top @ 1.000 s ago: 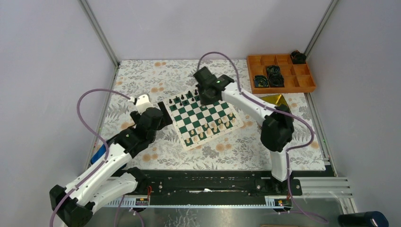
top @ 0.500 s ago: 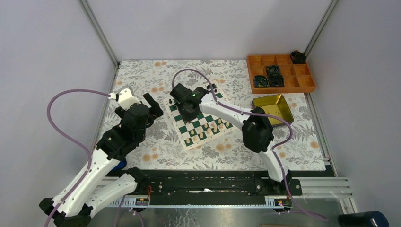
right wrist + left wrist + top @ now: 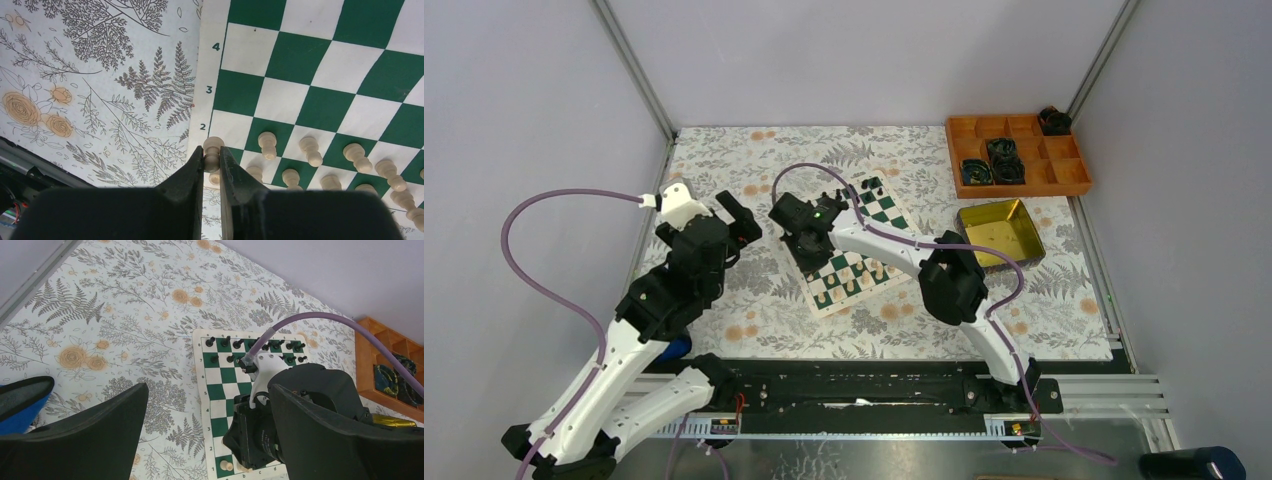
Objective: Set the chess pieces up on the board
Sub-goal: Place the chess piece on the chessboard.
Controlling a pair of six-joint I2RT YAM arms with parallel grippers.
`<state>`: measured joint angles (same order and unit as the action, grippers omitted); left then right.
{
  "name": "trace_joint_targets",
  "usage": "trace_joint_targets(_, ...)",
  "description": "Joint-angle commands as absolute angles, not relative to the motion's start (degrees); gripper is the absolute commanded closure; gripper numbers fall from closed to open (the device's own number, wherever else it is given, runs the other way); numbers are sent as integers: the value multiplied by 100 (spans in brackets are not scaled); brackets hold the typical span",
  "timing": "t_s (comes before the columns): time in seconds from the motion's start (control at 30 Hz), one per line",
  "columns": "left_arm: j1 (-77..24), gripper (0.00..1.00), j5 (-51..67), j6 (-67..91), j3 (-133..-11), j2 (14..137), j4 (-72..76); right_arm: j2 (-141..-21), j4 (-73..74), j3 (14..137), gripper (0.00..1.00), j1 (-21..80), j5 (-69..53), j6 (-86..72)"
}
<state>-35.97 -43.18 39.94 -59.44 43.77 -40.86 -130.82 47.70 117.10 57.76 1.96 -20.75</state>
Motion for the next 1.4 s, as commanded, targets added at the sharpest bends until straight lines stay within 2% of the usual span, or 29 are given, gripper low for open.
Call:
trace_joint_targets(0.0, -3629, 1, -4570, 3878, -6123, 4388, -4108, -13123, 4742, 11726, 100, 5799, 133, -1958)
trace_joint_targets(0.9, -3630, 1, -4518, 3670, -6105, 4500, -3982, -13344, 4447, 11283, 100, 5790, 130, -1924)
trace_joint_targets(0.97, -3630, 1, -4513, 3668, -6106, 4504, -3973, -13363, 4446, 11292, 97, 5792, 129, -1925)
trace_joint_targets(1.23, -3630, 1, -4504, 3622, -6080, 4504, -3924, -13322, 4456, 11430, 72, 5792, 27, -1844)
trace_joint_targets(1.37, -3630, 1, -4508, 3621, -6075, 4509, -3909, -13306, 4499, 11572, 68, 5792, 31, -1783)
